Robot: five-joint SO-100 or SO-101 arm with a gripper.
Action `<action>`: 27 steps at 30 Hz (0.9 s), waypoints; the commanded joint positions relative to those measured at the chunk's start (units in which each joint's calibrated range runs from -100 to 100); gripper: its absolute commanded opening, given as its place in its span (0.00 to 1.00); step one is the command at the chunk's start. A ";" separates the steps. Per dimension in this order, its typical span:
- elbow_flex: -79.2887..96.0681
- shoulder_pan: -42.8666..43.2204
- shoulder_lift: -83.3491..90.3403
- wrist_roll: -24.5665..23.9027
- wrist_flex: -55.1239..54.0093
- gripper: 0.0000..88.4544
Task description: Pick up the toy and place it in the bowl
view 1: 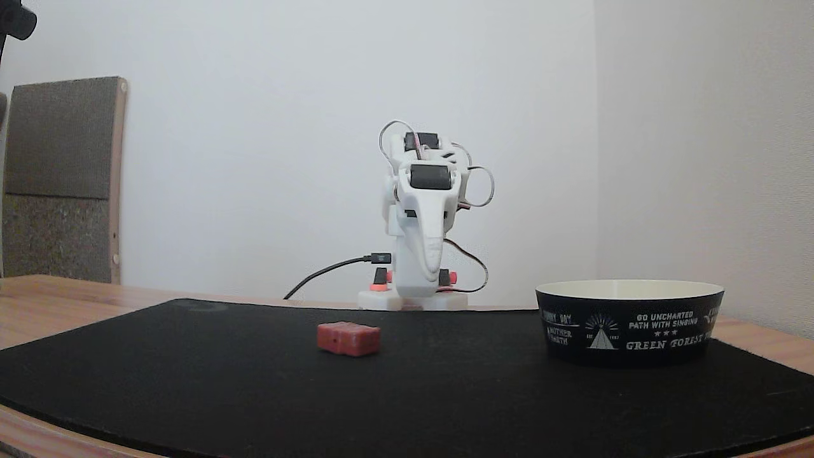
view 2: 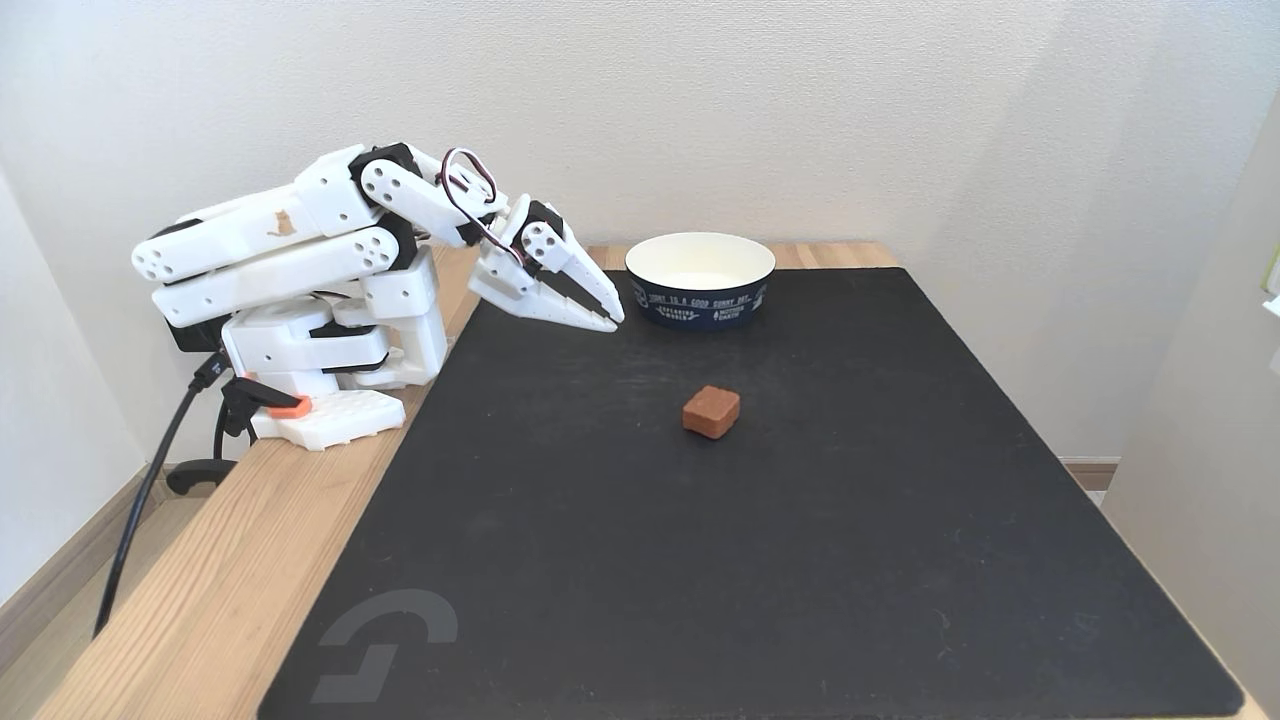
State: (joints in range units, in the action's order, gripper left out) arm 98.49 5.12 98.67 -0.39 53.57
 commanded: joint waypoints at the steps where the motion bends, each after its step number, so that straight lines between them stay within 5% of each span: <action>1: 0.79 0.11 0.67 0.07 0.29 0.03; 10: 0.79 0.11 0.67 0.07 0.20 0.03; 19: 0.88 -0.48 0.67 -0.19 0.03 0.48; 27: -13.09 -6.67 -11.67 -0.29 0.12 0.48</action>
State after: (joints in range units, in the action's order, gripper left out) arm 95.47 0.79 95.34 -0.44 53.57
